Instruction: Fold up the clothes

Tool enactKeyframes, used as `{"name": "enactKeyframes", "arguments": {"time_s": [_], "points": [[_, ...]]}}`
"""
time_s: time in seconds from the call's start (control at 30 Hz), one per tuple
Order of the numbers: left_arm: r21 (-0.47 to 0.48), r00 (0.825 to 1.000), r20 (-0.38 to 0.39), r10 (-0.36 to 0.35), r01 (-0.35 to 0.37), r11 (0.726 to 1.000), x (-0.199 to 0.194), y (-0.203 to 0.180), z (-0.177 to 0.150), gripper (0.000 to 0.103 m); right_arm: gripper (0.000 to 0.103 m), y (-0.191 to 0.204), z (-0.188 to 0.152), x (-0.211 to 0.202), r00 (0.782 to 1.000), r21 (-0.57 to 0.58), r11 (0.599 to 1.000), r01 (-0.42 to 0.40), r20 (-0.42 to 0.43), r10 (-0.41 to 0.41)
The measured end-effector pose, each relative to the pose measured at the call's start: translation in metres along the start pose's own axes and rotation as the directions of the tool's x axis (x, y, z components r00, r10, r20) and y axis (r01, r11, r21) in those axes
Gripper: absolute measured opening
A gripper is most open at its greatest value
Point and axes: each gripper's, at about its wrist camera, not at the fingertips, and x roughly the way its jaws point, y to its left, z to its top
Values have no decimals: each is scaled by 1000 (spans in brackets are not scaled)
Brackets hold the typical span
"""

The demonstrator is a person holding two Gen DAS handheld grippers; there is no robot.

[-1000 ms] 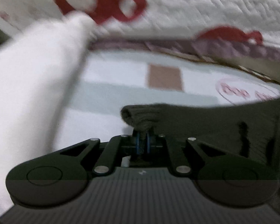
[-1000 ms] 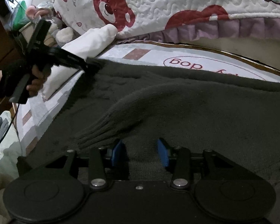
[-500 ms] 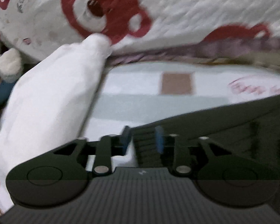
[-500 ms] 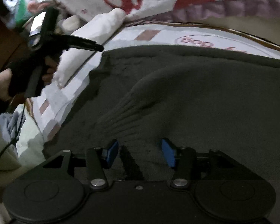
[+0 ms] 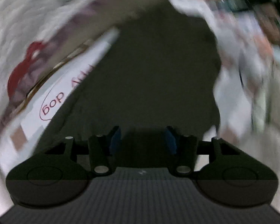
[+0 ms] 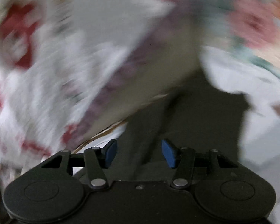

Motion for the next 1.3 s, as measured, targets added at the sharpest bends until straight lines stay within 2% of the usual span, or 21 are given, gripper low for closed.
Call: {"name": "enactKeyframes", "arguments": {"time_s": [0.07, 0.13, 0.23, 0.27, 0.33, 0.4, 0.47, 0.5, 0.53, 0.63, 0.7, 0.77, 0.8, 0.87, 1.0, 1.07, 1.13, 1.23, 1.3], "points": [[70, 998, 13, 56, -57, 996, -10, -19, 23, 54, 58, -33, 15, -5, 996, 87, 994, 68, 52, -72], [87, 991, 127, 52, -63, 994, -7, -37, 48, 57, 58, -59, 30, -9, 988, 167, 980, 108, 95, -125], [5, 972, 235, 6, -7, 1000, 34, -54, 84, 55, 58, -82, 42, -4, 992, 252, 966, 51, 100, -79], [-39, 963, 269, 2, 9, 999, 47, -57, 88, 54, 58, -86, 40, 1, 993, 250, 966, 68, 75, -90], [-136, 942, 335, 6, 42, 990, 71, -61, 92, 44, 58, -93, 35, 11, 993, 246, 964, 103, 24, -112], [-235, 923, 385, 1, 97, 967, 93, -64, 96, 43, 59, -102, 31, 15, 991, 228, 965, 131, -9, -132], [-327, 913, 406, -44, 190, 926, 109, -66, 99, 42, 58, -118, 29, 15, 987, 242, 958, 154, 2, -159], [-345, 905, 421, -58, 219, 913, 114, -72, 101, 42, 58, -126, 28, 14, 986, 267, 951, 155, 19, -166], [-342, 903, 425, -53, 215, 915, 117, -79, 102, 41, 58, -133, 28, 13, 986, 309, 941, 136, 48, -158], [-291, 932, 359, -43, 156, 944, 135, -99, 105, 42, 58, -140, 30, 17, 988, 379, 923, 60, 107, -109], [-332, 953, 293, -79, 179, 926, 153, -98, 99, 42, 58, -128, 34, 27, 990, 356, 933, 61, 101, -103], [-429, 958, 262, -118, 225, 875, 167, -89, 87, 42, 58, -116, 37, 35, 984, 313, 942, 119, 88, -154], [-469, 949, 285, -134, 259, 845, 169, -84, 80, 42, 58, -112, 37, 38, 981, 290, 946, 144, 81, -174], [-497, 935, 323, -148, 301, 814, 166, -80, 69, 42, 58, -111, 36, 42, 978, 265, 948, 178, 63, -201], [-459, 918, 374, -130, 305, 834, 163, -83, 65, 42, 58, -122, 28, 54, 983, 306, 937, 168, 16, -181], [-447, 934, 339, -111, 264, 855, 170, -87, 68, 42, 58, -126, 25, 65, 981, 312, 931, 189, -19, -193], [-430, 933, 349, -90, 245, 869, 170, -92, 65, 42, 57, -126, 23, 70, 980, 313, 929, 197, -37, -196], [-449, 924, 371, -96, 269, 852, 170, -89, 60, 42, 57, -132, 20, 71, 990, 371, 918, 139, -57, -127], [-467, 915, 389, -106, 295, 833, 172, -85, 57, 42, 57, -135, 18, 74, 994, 383, 917, 110, -37, -104]]}}
